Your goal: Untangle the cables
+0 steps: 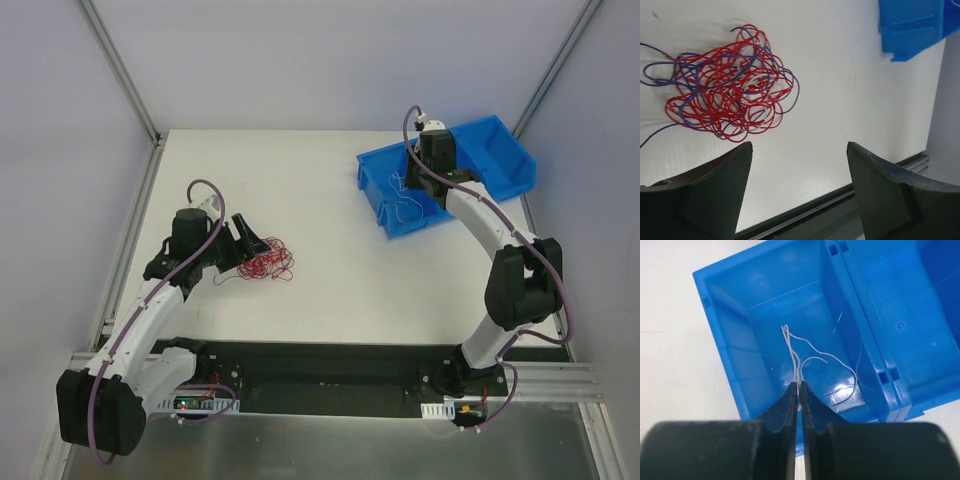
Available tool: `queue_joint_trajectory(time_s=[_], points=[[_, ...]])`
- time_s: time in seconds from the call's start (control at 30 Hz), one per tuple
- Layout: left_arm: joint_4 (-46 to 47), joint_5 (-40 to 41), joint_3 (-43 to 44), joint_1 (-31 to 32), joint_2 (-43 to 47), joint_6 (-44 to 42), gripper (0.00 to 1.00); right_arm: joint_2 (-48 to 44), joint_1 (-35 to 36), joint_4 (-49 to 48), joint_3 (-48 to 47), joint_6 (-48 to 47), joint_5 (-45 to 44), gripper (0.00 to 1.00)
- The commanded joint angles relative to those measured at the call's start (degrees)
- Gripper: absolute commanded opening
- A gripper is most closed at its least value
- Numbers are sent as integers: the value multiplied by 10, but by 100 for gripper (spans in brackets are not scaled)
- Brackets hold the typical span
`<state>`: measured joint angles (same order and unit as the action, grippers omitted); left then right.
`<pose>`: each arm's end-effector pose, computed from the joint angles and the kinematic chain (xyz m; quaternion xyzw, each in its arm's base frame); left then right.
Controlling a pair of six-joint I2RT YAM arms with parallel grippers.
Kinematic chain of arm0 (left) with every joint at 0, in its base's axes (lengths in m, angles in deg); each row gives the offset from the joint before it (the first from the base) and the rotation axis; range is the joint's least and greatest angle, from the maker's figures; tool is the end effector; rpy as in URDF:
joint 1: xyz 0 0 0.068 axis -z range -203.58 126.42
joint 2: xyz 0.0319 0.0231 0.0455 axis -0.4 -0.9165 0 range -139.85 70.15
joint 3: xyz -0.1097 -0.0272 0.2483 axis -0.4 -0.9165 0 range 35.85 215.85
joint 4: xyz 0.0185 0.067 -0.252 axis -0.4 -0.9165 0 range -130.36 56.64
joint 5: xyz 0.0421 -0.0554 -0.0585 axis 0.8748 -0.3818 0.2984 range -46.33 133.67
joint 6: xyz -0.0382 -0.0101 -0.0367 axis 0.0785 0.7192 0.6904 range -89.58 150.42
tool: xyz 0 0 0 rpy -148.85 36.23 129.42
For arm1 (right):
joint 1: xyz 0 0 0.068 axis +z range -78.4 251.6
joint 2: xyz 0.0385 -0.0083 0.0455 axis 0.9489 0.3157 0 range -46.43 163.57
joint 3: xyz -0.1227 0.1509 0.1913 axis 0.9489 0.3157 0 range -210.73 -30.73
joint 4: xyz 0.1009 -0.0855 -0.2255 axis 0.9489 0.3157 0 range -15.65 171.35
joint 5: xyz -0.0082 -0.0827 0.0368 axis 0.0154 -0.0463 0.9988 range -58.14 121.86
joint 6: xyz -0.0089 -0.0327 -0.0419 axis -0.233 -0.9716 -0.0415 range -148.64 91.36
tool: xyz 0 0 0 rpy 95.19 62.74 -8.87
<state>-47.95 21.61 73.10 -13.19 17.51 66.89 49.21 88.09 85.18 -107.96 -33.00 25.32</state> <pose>0.1988 -0.0500 0.2627 -0.0986 0.8496 -0.3472 0.3846 0.3778 0.1076 0.3024 -0.1275 0.8522 0.0045 0.5074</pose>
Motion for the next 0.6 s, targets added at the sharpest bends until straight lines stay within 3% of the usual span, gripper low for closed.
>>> queue_joint_trajectory(time_s=[0.0, 0.1, 0.17, 0.33, 0.43, 0.57], points=[[-24, 73, 5, -3, -1, 0, 75, 11, -3, 57, -69, -14, 5, 18], [-27, 108, 5, -3, -5, 1, 76, 12, -2, 101, -88, -21, 14, 44], [-28, 120, 11, -4, -18, -4, 75, 1, -1, 117, -85, -14, 18, 52], [-31, 131, 33, -5, -66, -7, 61, -72, 34, 104, -11, 36, 58, 55], [-31, 119, 54, -5, -107, -17, 53, -119, 89, 34, 72, 76, 141, 55], [-31, 115, 78, -5, -156, -27, 43, -158, 184, -54, 175, 84, 184, 55]])
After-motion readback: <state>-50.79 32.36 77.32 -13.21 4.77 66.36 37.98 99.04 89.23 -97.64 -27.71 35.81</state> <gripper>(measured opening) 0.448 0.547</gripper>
